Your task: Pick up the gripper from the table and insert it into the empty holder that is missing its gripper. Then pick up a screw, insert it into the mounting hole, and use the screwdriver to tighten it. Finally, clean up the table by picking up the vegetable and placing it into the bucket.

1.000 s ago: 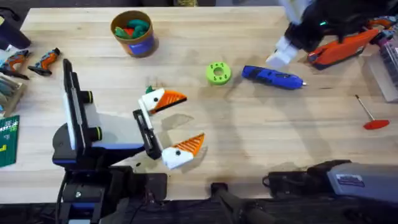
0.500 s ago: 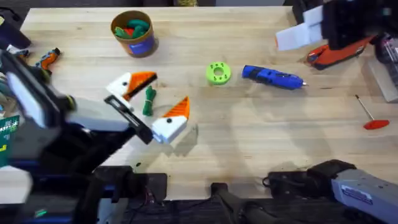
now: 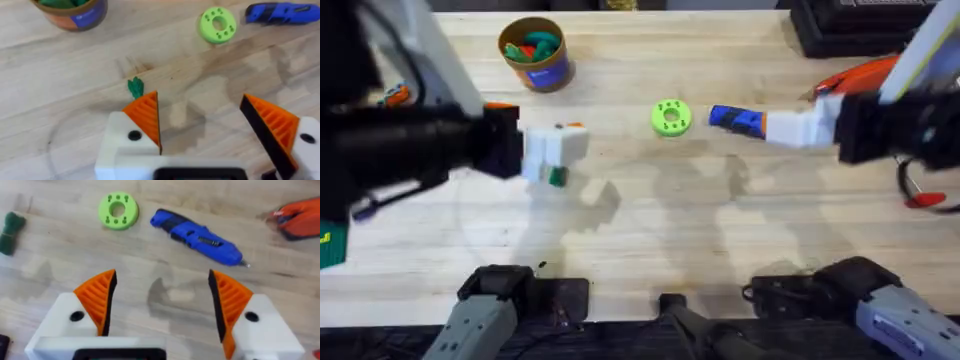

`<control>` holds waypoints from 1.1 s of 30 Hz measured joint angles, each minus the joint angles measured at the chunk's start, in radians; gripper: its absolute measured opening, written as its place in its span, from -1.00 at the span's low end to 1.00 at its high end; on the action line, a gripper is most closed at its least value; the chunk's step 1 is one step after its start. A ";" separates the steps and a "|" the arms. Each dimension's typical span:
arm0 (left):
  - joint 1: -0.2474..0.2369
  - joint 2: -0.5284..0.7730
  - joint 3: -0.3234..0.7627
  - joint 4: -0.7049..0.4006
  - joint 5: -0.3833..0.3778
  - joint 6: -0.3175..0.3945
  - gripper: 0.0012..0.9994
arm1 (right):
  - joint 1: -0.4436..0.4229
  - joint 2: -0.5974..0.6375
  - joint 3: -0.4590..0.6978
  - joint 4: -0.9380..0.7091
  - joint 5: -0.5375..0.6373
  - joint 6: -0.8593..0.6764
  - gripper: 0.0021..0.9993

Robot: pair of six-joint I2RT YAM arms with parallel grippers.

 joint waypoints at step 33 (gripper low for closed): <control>-0.081 0.688 -0.028 0.090 -0.309 -0.208 0.97 | 0.000 -0.056 -0.127 -0.012 -0.001 0.025 0.98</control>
